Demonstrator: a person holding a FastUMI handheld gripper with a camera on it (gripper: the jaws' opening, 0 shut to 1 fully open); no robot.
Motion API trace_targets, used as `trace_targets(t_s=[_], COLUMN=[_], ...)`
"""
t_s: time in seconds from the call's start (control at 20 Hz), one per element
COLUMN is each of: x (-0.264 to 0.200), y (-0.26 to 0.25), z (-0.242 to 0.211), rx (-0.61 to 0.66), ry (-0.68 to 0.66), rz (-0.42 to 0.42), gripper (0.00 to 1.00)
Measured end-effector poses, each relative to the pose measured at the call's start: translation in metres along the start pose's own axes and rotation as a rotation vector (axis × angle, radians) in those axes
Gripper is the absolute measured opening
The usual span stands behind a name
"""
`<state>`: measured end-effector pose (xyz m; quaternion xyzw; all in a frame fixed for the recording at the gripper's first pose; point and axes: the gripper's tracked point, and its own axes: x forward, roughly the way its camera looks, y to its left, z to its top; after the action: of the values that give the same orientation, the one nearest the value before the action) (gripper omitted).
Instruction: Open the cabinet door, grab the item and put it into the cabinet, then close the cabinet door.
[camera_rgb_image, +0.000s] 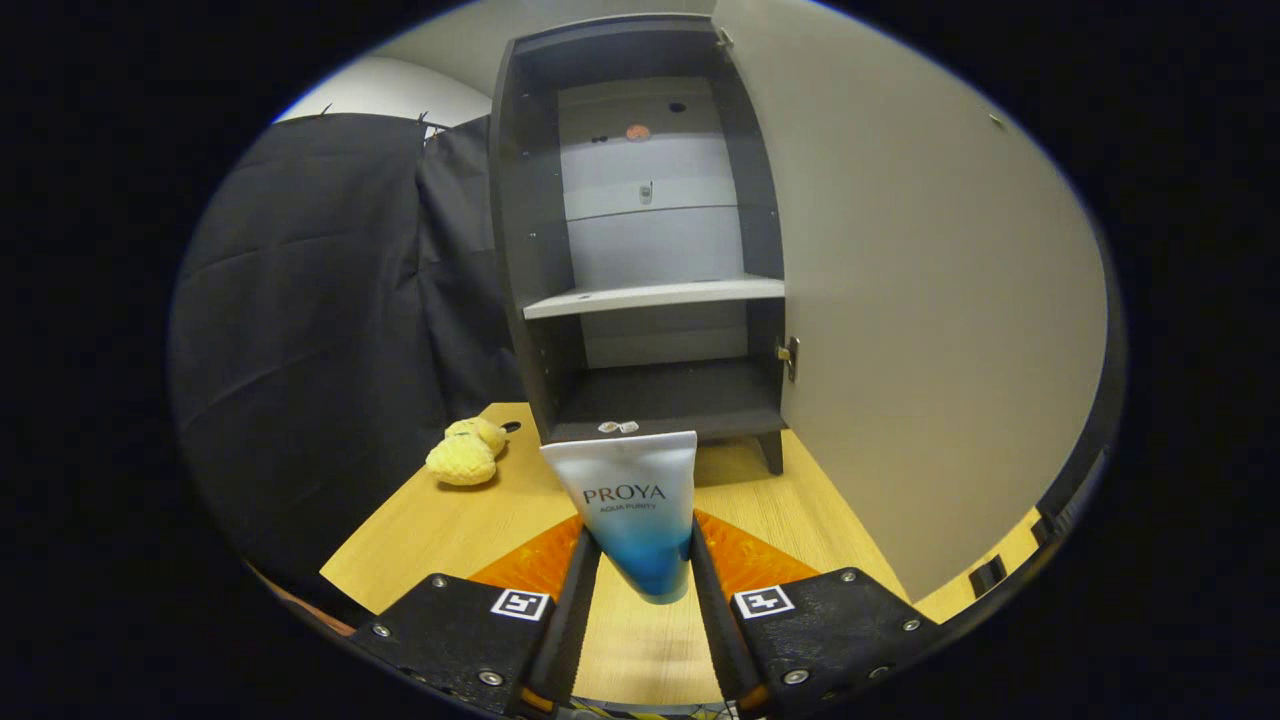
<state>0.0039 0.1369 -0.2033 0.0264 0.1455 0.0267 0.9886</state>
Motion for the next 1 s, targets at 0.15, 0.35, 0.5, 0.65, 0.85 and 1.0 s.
trace_targets(t_s=[0.15,0.35,0.5,0.65,0.85,1.0], x=[0.012,0.049,0.084,0.121,0.186,0.231], y=[0.01,0.007,0.003,0.01,0.003,-0.008], z=[0.05,0.126,0.179,0.224,0.257,0.27], rx=[-0.001,0.007,-0.044,-0.086,-0.082,-0.065], ry=[-0.014,-0.079,-0.111,-0.165,-0.209,-0.241], rz=[0.028,0.038,0.035,0.056,0.044,0.021], gripper=[0.53,0.53,0.53,0.53,0.53,0.53])
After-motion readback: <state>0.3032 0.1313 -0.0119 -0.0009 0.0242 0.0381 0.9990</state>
